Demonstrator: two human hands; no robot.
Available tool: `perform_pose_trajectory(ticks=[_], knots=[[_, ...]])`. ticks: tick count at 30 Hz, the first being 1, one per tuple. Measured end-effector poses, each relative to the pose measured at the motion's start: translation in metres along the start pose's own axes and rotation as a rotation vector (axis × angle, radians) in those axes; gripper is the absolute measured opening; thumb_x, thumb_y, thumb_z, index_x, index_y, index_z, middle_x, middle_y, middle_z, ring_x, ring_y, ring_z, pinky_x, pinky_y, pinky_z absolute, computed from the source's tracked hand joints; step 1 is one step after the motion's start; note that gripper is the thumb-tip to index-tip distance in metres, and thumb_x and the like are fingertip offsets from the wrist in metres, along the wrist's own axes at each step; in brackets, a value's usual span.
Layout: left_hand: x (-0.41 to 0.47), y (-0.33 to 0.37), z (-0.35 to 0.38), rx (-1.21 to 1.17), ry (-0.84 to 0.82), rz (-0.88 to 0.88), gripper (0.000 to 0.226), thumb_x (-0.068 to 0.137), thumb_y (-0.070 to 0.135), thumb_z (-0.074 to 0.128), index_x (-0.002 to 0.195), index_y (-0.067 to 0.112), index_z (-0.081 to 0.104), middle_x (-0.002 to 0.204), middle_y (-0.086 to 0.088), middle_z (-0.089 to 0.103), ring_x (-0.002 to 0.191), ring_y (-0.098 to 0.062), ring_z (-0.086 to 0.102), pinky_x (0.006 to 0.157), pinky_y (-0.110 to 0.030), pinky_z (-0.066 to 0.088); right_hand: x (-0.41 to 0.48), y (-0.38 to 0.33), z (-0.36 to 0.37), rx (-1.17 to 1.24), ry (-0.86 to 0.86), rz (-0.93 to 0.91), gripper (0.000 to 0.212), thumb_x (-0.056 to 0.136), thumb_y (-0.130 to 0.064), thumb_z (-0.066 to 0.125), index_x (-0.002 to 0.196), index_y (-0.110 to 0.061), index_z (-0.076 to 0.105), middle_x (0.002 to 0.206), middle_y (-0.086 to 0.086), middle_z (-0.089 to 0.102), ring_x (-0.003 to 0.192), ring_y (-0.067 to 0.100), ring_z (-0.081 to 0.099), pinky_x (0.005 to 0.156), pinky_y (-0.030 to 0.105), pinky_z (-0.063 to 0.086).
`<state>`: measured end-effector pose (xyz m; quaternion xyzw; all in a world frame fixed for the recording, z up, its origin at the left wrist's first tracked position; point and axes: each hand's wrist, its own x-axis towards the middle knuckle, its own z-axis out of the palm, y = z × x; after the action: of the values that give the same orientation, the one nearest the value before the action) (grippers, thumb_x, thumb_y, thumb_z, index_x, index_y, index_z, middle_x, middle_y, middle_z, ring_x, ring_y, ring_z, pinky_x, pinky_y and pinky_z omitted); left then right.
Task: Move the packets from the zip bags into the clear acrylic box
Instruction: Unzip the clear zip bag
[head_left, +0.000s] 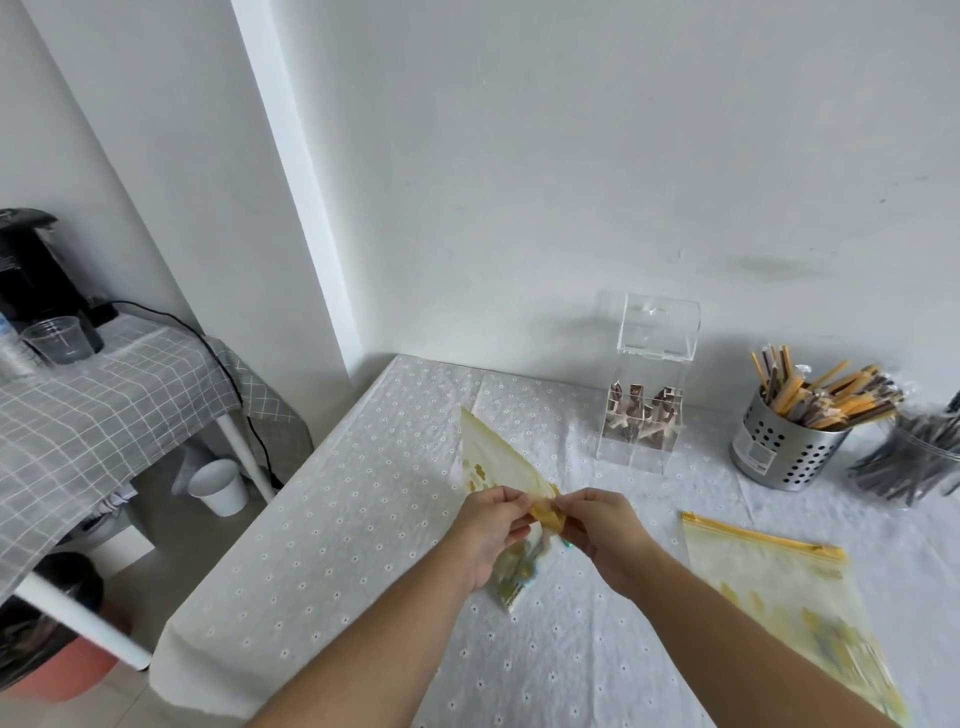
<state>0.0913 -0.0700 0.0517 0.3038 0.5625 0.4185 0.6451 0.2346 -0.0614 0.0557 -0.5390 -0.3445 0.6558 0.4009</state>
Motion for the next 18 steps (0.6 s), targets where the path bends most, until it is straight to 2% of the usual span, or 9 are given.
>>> perform_pose_trajectory(ticks=[2,3,6,9,11,13,16,18], knots=[[-0.002,0.004,-0.002,-0.004,-0.042,-0.007,0.019,0.093,0.004,0.053,0.076,0.01,0.057,0.079,-0.004,0.069,0.074,-0.011,0.066,0.071,-0.023,0.05,0.0,-0.003,-0.001,0.097,0.024,0.055,0.013,0.09,0.006,0.05,0.081,0.01,0.06,0.076,0.019,0.065,0.064,0.022,0.064,0.054,0.022,0.055],[-0.002,0.005,-0.005,0.036,-0.068,-0.001,0.018,0.093,0.005,0.053,0.077,0.011,0.057,0.079,-0.002,0.069,0.073,-0.01,0.067,0.072,-0.023,0.05,0.0,-0.005,-0.001,0.069,0.034,0.057,0.014,0.089,0.006,0.051,0.079,0.008,0.06,0.075,0.019,0.065,0.063,0.022,0.064,0.056,0.024,0.056],[-0.002,0.012,-0.013,0.25,-0.124,0.048,0.016,0.093,0.008,0.055,0.078,0.013,0.059,0.08,-0.002,0.068,0.068,-0.004,0.066,0.075,-0.022,0.048,-0.001,-0.007,0.004,-0.224,0.023,-0.025,0.009,0.086,-0.002,0.056,0.077,0.001,0.057,0.074,0.014,0.065,0.061,0.02,0.065,0.055,0.027,0.055],[-0.002,0.016,-0.016,0.367,-0.147,0.097,0.016,0.092,0.008,0.056,0.078,0.014,0.059,0.078,-0.001,0.067,0.062,0.0,0.064,0.066,-0.016,0.045,0.001,-0.012,0.011,-0.474,0.052,-0.176,0.008,0.083,-0.01,0.065,0.084,-0.002,0.064,0.074,0.007,0.068,0.061,0.014,0.065,0.053,0.024,0.054],[-0.006,0.019,-0.012,0.419,-0.161,0.115,0.014,0.092,0.009,0.057,0.079,0.013,0.058,0.076,0.0,0.066,0.058,0.004,0.062,0.061,-0.014,0.042,0.003,-0.019,0.013,-0.614,0.102,-0.27,0.008,0.081,-0.013,0.068,0.079,-0.005,0.069,0.07,0.004,0.068,0.056,0.011,0.062,0.055,0.023,0.052],[-0.006,0.019,-0.01,0.467,-0.15,0.133,0.011,0.09,0.011,0.06,0.079,0.014,0.059,0.082,-0.003,0.068,0.063,0.001,0.062,0.061,-0.016,0.042,0.005,-0.026,0.013,-0.715,0.116,-0.306,0.01,0.081,-0.012,0.068,0.075,-0.004,0.069,0.067,0.005,0.068,0.053,0.011,0.06,0.055,0.024,0.053],[-0.007,0.024,-0.018,0.469,-0.048,0.153,0.016,0.087,0.012,0.061,0.073,0.018,0.057,0.092,-0.004,0.071,0.074,-0.006,0.066,0.063,-0.021,0.043,0.009,-0.032,0.009,-0.788,0.152,-0.3,0.012,0.082,-0.008,0.064,0.076,0.001,0.068,0.07,0.011,0.069,0.056,0.018,0.062,0.065,0.036,0.059],[-0.008,0.029,-0.028,0.444,0.007,0.132,0.019,0.088,0.013,0.06,0.071,0.019,0.056,0.091,-0.001,0.071,0.079,-0.008,0.067,0.064,-0.024,0.043,0.011,-0.034,-0.001,-0.796,0.194,-0.282,0.012,0.083,-0.007,0.062,0.077,0.002,0.067,0.071,0.012,0.069,0.057,0.019,0.062,0.068,0.04,0.06]])
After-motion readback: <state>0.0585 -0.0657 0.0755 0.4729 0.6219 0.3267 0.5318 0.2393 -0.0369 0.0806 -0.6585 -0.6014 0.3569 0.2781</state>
